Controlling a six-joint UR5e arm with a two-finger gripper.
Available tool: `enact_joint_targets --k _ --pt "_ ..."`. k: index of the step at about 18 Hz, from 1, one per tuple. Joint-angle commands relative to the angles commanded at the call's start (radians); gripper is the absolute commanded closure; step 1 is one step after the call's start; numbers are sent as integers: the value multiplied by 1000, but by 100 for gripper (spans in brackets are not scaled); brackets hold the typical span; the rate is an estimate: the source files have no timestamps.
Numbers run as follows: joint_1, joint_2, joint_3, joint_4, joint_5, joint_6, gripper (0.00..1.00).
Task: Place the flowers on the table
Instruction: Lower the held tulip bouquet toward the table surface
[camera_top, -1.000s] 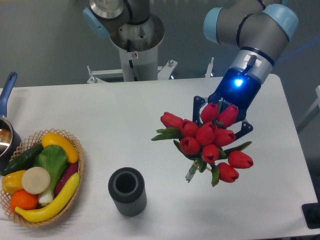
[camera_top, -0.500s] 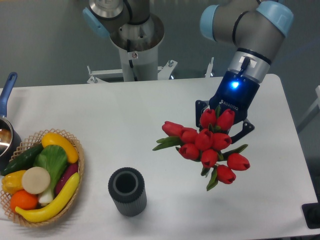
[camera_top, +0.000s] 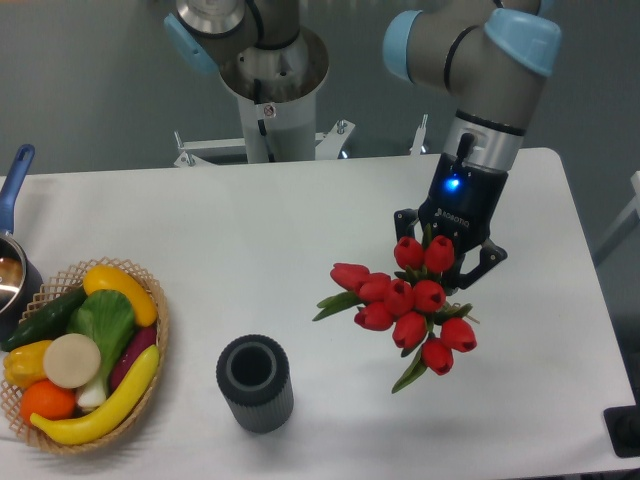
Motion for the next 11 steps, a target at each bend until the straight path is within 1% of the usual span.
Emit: enact_joint_targets --k 5,7,9,11 --pt "-41 2 -43 -31 270 181 65" --pt "-49 -1 -49 -38 323 221 65" --pt "-55 -8 -60 -60 370 240 65" --pt "-81 -17 -69 -61 451 276 65"
